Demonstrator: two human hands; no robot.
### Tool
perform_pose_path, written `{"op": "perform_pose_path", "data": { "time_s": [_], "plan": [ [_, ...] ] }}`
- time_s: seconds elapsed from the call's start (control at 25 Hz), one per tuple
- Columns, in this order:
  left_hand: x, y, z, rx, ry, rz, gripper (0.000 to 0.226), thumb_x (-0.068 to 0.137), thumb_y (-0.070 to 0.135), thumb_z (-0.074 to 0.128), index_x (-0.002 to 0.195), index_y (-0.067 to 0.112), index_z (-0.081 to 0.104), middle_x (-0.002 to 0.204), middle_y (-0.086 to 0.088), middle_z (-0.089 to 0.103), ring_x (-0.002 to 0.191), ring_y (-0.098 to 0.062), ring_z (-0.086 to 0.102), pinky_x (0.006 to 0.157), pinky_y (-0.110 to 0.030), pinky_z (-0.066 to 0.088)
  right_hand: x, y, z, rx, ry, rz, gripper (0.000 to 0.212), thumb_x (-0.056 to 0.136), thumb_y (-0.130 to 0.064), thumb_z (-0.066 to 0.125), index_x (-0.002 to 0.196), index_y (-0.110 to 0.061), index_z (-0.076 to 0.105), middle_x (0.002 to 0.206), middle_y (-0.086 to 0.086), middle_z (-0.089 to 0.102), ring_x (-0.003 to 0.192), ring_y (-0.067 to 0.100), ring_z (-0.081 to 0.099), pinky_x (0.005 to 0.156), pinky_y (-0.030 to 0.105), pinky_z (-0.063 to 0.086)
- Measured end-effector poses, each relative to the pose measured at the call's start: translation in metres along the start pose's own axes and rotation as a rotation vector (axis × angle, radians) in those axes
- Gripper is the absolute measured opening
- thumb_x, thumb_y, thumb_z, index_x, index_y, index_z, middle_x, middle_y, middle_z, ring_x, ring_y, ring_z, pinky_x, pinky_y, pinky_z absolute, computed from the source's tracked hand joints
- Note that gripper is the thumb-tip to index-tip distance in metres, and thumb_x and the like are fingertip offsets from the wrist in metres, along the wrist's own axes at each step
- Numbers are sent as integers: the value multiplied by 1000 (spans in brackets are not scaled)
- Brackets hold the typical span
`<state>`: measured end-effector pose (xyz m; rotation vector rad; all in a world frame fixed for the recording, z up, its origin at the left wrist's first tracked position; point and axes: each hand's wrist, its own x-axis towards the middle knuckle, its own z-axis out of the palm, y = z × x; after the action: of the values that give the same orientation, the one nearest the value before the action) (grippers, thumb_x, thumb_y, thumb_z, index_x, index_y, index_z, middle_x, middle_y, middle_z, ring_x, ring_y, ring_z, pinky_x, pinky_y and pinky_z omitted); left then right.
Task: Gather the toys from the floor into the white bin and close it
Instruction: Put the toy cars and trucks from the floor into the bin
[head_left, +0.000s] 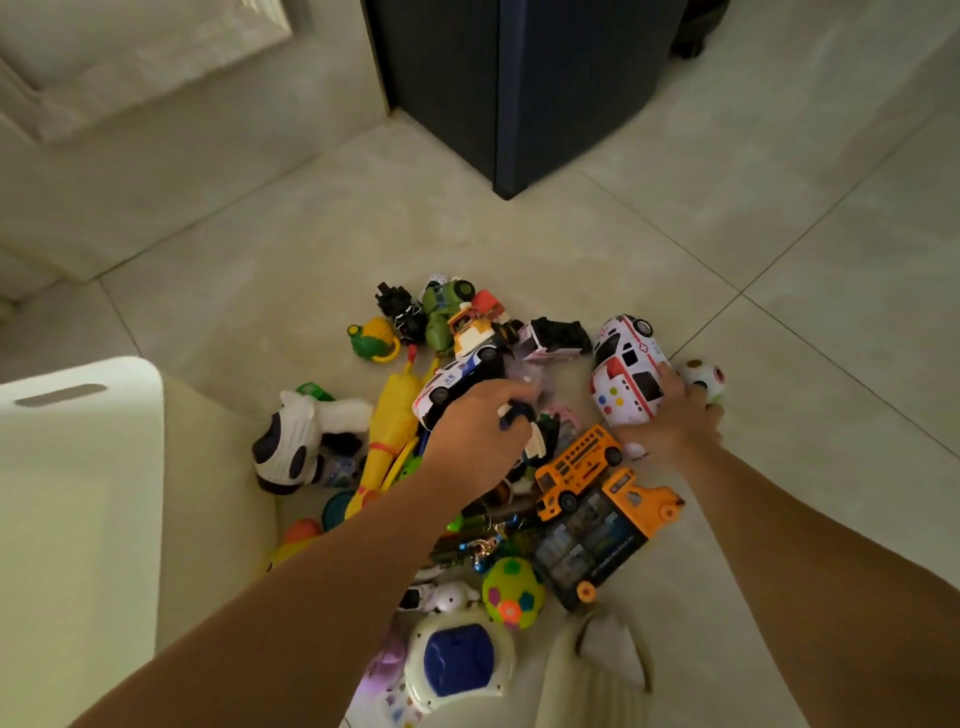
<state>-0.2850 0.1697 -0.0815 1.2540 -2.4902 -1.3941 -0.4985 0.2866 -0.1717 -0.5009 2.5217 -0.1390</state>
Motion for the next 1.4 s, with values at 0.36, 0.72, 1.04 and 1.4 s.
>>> {"op": "perform_pose_path", "data": {
  "time_s": [0.36,0.72,1.04,1.4],
  "plan": [
    [-31,5,-38,-28,90,-5,42,93,23,56,135,27,52,134,-1,55,95,-16,60,70,-18,43,-56,-47,-59,594,92,-167,92,67,-26,86,144,-23,36,128,2,52,121,28,51,94,36,42],
    [-124,-29,-161,-917,202,-117,83,76,48,74,147,25,36,146,3,47,129,-15,49,109,-40,38,-234,-209,-81,835,-582,-685,81,68,-17,81,137,-41,45,120,-6,67,106,18,67,88,40,55],
    [-213,-153,-218,-1247,233,-144,64,73,33,74,132,19,56,125,-4,67,117,-24,62,108,-43,41,-334,-301,10,510,-764,-825,55,85,-25,69,132,-42,47,117,-14,66,103,8,66,88,29,52],
    [-164,-228,-196,-1693,485,-497,28,90,19,63,117,14,57,102,-11,69,94,-28,64,86,-46,52,-292,-323,60,373,-229,-754,48,89,-42,59,135,-33,46,141,-6,43,132,15,41,99,31,38]
  ]
}}
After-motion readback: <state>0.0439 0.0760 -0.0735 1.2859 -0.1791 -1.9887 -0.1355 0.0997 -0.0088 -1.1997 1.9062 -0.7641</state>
